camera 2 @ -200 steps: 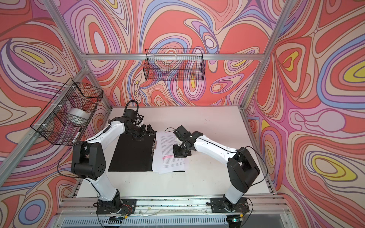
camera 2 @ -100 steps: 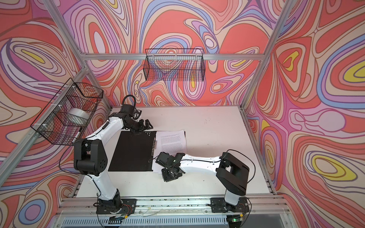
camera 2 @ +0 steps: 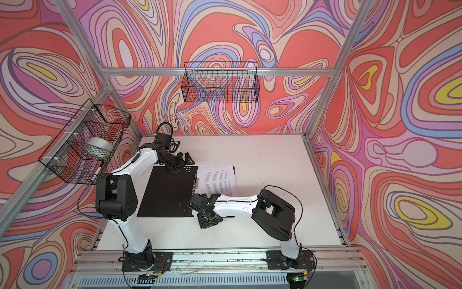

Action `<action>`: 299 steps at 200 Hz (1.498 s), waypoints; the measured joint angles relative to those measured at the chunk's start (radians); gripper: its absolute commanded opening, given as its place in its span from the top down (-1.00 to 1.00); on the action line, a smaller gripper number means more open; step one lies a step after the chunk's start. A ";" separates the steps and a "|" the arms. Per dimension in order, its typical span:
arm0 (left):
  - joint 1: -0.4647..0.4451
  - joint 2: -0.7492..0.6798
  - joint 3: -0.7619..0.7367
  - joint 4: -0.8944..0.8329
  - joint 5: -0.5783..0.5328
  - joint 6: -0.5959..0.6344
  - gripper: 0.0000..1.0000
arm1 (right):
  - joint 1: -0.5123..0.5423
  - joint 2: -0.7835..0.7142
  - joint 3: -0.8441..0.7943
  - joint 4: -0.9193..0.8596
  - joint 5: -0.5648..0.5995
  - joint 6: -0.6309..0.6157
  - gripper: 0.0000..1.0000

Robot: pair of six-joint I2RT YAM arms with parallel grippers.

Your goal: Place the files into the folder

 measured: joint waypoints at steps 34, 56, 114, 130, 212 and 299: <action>0.000 0.000 0.000 0.000 0.002 -0.007 -1.00 | 0.000 0.049 0.068 -0.002 0.013 -0.026 0.64; 0.000 0.000 0.000 0.000 0.002 -0.007 -1.00 | 0.000 0.074 0.105 -0.004 0.018 -0.043 0.64; 0.000 0.000 0.000 0.000 0.003 -0.009 -1.00 | 0.000 0.101 0.151 -0.022 0.021 -0.080 0.59; 0.000 0.000 0.000 0.000 0.003 -0.012 -1.00 | -0.001 0.101 0.153 -0.023 0.018 -0.094 0.55; 0.000 -0.003 0.000 -0.042 0.006 -0.004 -1.00 | -0.147 -0.158 0.159 -0.072 -0.082 -0.153 0.32; 0.000 -0.051 -0.109 -0.031 0.027 -0.010 -1.00 | -0.660 -0.261 -0.053 0.107 -0.198 -0.171 0.24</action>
